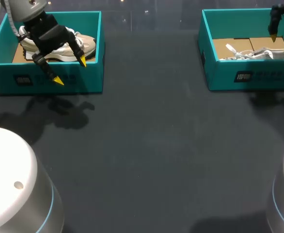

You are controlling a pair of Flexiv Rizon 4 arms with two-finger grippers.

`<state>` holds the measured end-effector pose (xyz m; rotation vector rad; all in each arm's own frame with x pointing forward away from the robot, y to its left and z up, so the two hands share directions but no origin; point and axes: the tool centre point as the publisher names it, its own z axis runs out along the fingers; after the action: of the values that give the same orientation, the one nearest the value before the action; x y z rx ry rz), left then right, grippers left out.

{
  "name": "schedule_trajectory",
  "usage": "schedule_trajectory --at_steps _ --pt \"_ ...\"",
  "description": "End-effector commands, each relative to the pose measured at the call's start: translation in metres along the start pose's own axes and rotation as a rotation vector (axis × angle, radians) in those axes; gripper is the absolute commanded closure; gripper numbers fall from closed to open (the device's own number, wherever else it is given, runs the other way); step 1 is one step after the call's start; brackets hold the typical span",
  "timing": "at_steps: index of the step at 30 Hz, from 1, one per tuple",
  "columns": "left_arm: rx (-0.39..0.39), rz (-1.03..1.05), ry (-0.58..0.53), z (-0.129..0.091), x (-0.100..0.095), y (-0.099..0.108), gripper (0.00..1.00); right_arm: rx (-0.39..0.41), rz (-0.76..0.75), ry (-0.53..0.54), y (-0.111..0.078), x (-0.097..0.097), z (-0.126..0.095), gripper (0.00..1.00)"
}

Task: Take the shoe out of the shoebox, open the shoe tongue, remove and reinsert the insole, then place the shoe into the shoebox

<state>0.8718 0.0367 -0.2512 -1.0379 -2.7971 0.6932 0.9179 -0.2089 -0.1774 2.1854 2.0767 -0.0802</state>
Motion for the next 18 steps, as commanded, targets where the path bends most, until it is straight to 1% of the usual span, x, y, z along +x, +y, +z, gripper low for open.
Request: schedule_trajectory --at_steps 1,3,13,15,17,18 --pt "-0.002 0.001 0.000 0.000 0.000 0.000 0.00 -0.056 0.008 0.005 -0.026 0.008 -0.006 0.00" --pt "-0.002 0.001 0.000 0.000 0.000 0.000 0.00 -0.059 0.008 0.008 -0.032 0.015 -0.009 0.00" --pt "-0.002 0.001 0.000 0.000 0.000 0.000 0.00 -0.059 0.008 0.008 -0.032 0.015 -0.009 0.00" --pt "0.009 0.045 -0.006 -0.012 0.001 0.008 0.00 -0.059 0.008 0.008 -0.032 0.015 -0.009 0.00" --pt "0.027 0.062 0.008 -0.027 -0.002 0.020 0.00 -0.059 0.008 0.008 -0.032 0.015 -0.009 0.00" --pt "-0.006 0.058 -0.006 -0.034 -0.003 0.027 0.00 -0.059 0.008 0.008 -0.032 0.015 -0.009 0.00"
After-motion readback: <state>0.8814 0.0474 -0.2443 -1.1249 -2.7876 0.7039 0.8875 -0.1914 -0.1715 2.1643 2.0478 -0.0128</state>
